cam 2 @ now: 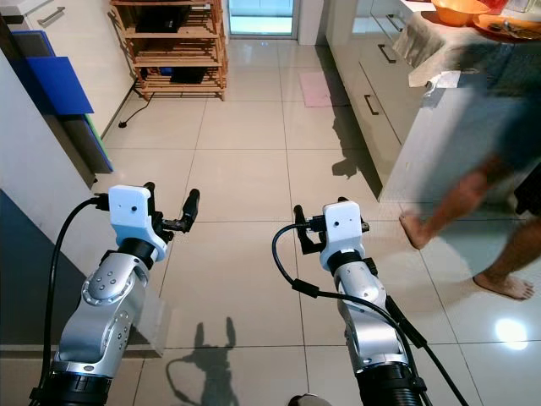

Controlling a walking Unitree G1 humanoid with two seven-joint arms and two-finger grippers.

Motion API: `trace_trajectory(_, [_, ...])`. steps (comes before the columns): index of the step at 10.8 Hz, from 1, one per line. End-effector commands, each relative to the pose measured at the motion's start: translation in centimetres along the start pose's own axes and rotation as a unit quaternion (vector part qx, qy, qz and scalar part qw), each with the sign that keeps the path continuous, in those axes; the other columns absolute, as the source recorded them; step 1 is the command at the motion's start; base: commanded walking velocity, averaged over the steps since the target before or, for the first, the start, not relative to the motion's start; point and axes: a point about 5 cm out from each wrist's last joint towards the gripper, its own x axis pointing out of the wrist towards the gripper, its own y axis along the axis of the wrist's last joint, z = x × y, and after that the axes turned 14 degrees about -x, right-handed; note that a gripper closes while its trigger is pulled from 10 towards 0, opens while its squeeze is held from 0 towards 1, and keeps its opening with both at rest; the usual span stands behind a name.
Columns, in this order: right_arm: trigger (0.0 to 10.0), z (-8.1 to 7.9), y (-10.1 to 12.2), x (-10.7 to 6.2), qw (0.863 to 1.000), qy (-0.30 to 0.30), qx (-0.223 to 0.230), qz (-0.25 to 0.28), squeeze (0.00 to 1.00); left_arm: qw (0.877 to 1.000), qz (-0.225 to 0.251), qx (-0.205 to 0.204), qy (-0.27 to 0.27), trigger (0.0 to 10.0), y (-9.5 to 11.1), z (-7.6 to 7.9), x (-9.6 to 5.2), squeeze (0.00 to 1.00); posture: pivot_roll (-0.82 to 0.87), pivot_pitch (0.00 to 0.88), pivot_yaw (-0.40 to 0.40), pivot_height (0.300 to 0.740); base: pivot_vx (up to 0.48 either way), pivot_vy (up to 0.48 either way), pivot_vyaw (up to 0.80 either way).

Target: Setting the table

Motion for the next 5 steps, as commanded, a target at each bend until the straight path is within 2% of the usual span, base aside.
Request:
trace_trajectory(1, [10.0,-0.02,0.21,0.08,1.0,0.002,0.002,0.007,0.0,1.0,-0.002,0.007,-0.005,10.0,0.0,0.15,0.13,0.0,-0.04,0.0,0.018,0.74,0.0,0.0,0.0])
trace_trajectory(5, [10.0,-0.15,0.16,0.2,1.0,0.009,0.0,0.004,0.0,1.0,-0.003,0.009,-0.005,10.0,-0.03,0.22,0.22,0.0,-0.04,0.0,0.016,0.74,0.0,0.0,0.0])
